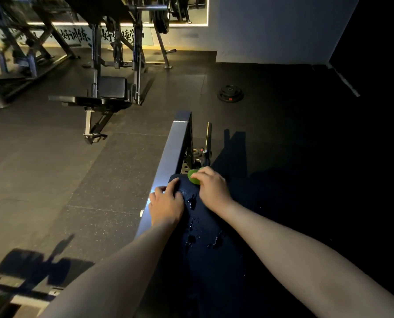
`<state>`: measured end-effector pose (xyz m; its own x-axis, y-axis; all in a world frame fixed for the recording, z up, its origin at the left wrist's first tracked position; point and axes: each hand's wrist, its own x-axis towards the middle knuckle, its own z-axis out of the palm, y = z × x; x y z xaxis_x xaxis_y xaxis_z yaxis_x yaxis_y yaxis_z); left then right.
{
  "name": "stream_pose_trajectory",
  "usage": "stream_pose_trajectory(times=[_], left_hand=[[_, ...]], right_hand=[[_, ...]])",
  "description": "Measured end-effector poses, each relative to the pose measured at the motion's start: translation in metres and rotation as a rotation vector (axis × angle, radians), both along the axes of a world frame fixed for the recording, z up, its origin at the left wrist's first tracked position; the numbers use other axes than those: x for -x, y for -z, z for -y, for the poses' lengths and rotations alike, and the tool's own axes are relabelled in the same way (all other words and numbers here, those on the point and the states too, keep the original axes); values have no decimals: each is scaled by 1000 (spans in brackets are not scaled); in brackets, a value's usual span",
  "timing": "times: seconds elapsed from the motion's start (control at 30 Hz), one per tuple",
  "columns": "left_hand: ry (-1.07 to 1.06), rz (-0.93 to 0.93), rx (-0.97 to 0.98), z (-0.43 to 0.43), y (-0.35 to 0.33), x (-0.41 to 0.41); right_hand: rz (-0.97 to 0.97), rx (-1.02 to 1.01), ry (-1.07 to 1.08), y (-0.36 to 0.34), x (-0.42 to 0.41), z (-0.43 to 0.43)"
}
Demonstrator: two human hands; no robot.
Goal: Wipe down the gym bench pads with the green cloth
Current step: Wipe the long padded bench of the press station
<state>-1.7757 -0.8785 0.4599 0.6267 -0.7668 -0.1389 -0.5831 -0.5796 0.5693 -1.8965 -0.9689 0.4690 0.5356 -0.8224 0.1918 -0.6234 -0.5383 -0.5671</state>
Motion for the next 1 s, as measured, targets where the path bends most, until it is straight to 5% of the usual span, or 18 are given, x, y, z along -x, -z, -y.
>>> stream_pose_trajectory(times=[0.27,0.47,0.73,1.0], left_hand=[[114,-113,-5,-14,-2,-12],[78,-16,36,-40,3,6],[87,-32,209,-58,6,12],[44,27,66,-59,6,16]], right_hand=[[-5,-40,-284,-3,16,-24],[12,-106,110,-6,19,3],[117,-103,-257,-13,-2,-76],[-233,81,-270,-1,8,-33]])
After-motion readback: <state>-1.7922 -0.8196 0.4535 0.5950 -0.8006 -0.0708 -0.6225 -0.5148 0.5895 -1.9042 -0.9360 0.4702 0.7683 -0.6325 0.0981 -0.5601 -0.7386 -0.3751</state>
